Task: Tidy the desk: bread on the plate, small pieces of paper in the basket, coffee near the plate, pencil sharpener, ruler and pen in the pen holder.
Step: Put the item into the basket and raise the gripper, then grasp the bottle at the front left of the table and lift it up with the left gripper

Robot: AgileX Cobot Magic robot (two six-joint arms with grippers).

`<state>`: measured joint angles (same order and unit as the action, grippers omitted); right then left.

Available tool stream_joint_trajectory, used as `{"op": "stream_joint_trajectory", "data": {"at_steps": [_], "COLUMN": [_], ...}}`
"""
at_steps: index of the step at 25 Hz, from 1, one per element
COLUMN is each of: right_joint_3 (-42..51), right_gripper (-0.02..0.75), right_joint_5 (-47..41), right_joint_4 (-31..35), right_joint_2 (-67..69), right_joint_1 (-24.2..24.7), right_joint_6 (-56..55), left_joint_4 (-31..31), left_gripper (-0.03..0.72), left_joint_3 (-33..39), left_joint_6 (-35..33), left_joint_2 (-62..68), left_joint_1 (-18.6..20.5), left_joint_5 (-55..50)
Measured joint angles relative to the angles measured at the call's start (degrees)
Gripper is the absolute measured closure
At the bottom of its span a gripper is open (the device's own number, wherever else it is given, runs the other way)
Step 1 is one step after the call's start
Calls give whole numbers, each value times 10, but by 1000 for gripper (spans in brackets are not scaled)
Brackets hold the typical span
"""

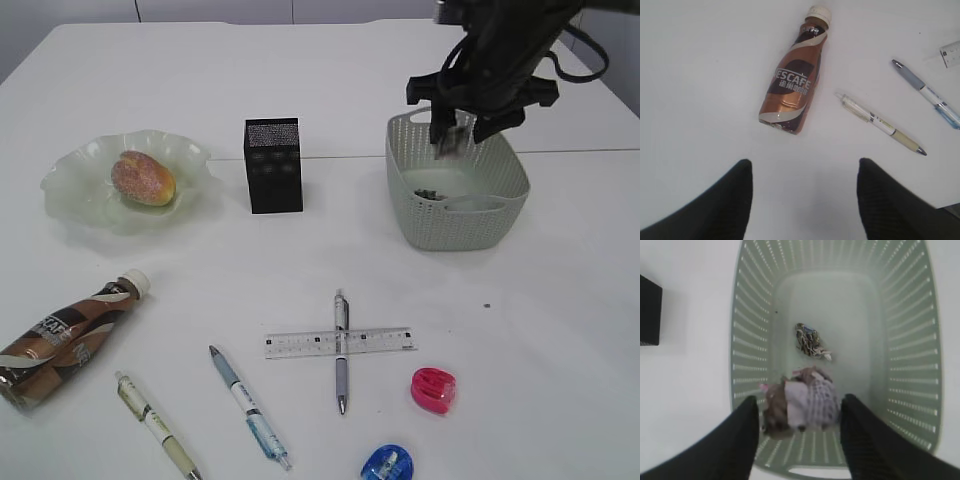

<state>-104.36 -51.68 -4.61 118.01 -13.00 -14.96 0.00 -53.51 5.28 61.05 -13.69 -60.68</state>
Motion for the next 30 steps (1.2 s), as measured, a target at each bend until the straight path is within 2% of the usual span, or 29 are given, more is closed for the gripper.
{"op": "stream_joint_trajectory", "data": {"at_steps": [3, 6, 9, 12, 18, 27, 30], "right_joint_3": [-8, -11, -18, -18, -2, 158, 234], "right_gripper": [192, 151, 154, 190, 248, 256, 257], "right_joint_5": [-1, -23, -93, -167, -182, -182, -182], "right_joint_4": [0, 0, 0, 0, 11, 14, 18], "right_joint_2": [14, 15, 15, 15, -1, -116, -166], "right_joint_1": [0, 0, 0, 0, -1, -61, -76], "right_joint_6": [-5, -5, 0, 25, 56, 104, 112], "left_joint_4": [0, 0, 0, 0, 0, 0, 26], "left_gripper": [209, 209, 209, 209, 209, 209, 209], "left_joint_3": [0, 0, 0, 0, 0, 0, 0], "left_joint_6": [0, 0, 0, 0, 0, -8, -10], "left_joint_2": [0, 0, 0, 1, 5, 9, 9], "left_joint_1": [0, 0, 0, 0, 0, 0, 0], "left_joint_5": [0, 0, 1, 2, 3, 3, 5]}}
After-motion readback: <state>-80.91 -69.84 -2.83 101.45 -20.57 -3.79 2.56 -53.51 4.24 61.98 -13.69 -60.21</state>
